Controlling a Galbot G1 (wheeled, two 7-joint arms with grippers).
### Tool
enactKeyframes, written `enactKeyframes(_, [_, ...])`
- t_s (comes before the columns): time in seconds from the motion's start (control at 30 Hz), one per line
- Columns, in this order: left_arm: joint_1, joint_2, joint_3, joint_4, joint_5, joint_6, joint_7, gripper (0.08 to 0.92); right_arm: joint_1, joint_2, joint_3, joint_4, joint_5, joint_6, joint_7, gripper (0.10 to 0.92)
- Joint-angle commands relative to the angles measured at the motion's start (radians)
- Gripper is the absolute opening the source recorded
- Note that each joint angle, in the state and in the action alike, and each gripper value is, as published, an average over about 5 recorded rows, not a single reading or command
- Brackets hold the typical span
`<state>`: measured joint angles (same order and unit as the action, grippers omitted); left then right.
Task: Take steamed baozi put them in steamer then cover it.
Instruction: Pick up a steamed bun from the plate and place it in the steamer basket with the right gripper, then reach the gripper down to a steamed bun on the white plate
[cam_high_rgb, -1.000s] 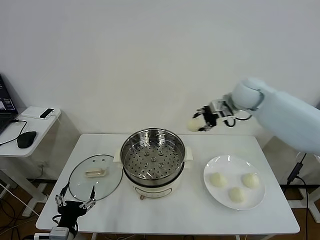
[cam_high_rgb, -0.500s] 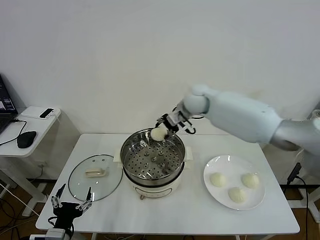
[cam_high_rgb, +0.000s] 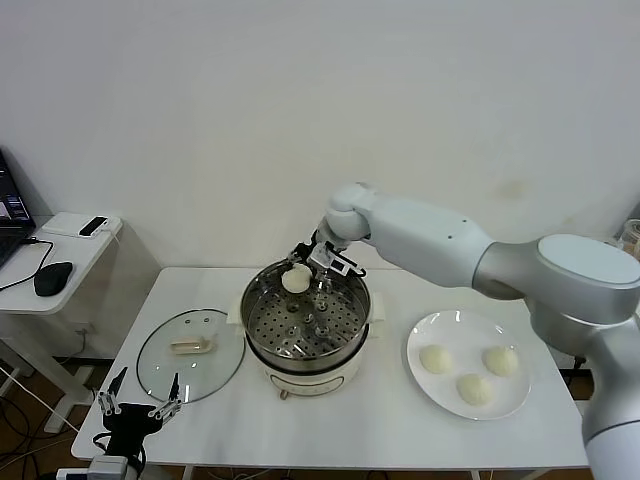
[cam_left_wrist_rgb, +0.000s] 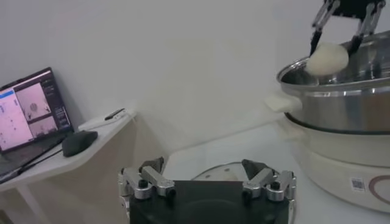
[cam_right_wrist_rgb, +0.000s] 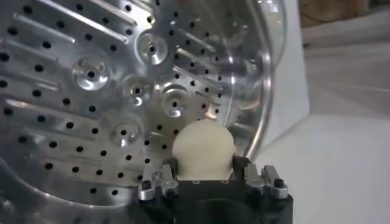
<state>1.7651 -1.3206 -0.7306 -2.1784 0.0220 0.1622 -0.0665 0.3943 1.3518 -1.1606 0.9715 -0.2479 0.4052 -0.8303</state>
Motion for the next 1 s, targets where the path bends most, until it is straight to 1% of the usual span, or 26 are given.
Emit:
enactKeyframes(0.03, [0.0, 0.0, 0.0, 0.001, 0.0, -0.001, 0.0, 0.823, -0.019, 0.06, -0.017, -0.069, -0.117, 0.082, 0.019, 0.568])
enactKeyframes(0.13, [0.001, 0.001, 0.001, 0.002, 0.0, -0.001, 0.0, 0.823, -0.024, 0.057, -0.017, -0.067, -0.128, 0.084, 0.018, 0.568])
enactKeyframes(0.23, [0.0, 0.001, 0.0, 0.001, 0.0, -0.001, 0.0, 0.823, -0.026, 0.055, -0.017, -0.063, -0.125, 0.083, 0.016, 0.595])
enactKeyframes(0.47, [0.003, 0.001, -0.002, -0.008, -0.001, -0.001, -0.001, 0.823, -0.019, 0.045, -0.019, -0.053, -0.113, 0.078, 0.013, 0.778])
enactKeyframes(0.53, [0.003, 0.002, -0.003, -0.009, -0.001, 0.0, -0.001, 0.823, -0.007, 0.035, -0.02, -0.042, -0.087, 0.068, 0.001, 0.806])
enactKeyframes(0.6, [0.003, 0.004, -0.004, -0.009, -0.002, 0.0, 0.0, 0.823, 0.016, 0.015, -0.026, -0.012, -0.018, 0.033, -0.026, 0.819])
enactKeyframes(0.67, [0.002, 0.006, -0.003, -0.01, -0.003, 0.001, 0.0, 0.823, 0.055, -0.019, -0.039, 0.048, 0.101, -0.049, -0.068, 0.822])
enactKeyframes(0.77, [0.002, 0.014, 0.0, -0.011, -0.011, 0.003, 0.0, 0.823, 0.135, -0.102, -0.051, 0.195, 0.296, -0.239, -0.134, 0.823])
enactKeyframes(0.8, [0.001, 0.016, 0.001, -0.012, -0.015, 0.003, 0.0, 0.823, 0.158, -0.138, -0.049, 0.245, 0.339, -0.303, -0.145, 0.823])
enactKeyframes(0.9, [-0.007, 0.026, -0.001, -0.016, -0.03, 0.01, 0.0, 0.823, 0.205, -0.256, -0.037, 0.376, 0.42, -0.47, -0.164, 0.823])
enactKeyframes(1.0, [-0.023, 0.041, -0.01, -0.022, -0.06, 0.024, 0.001, 0.823, 0.233, -0.395, -0.024, 0.471, 0.453, -0.604, -0.17, 0.823])
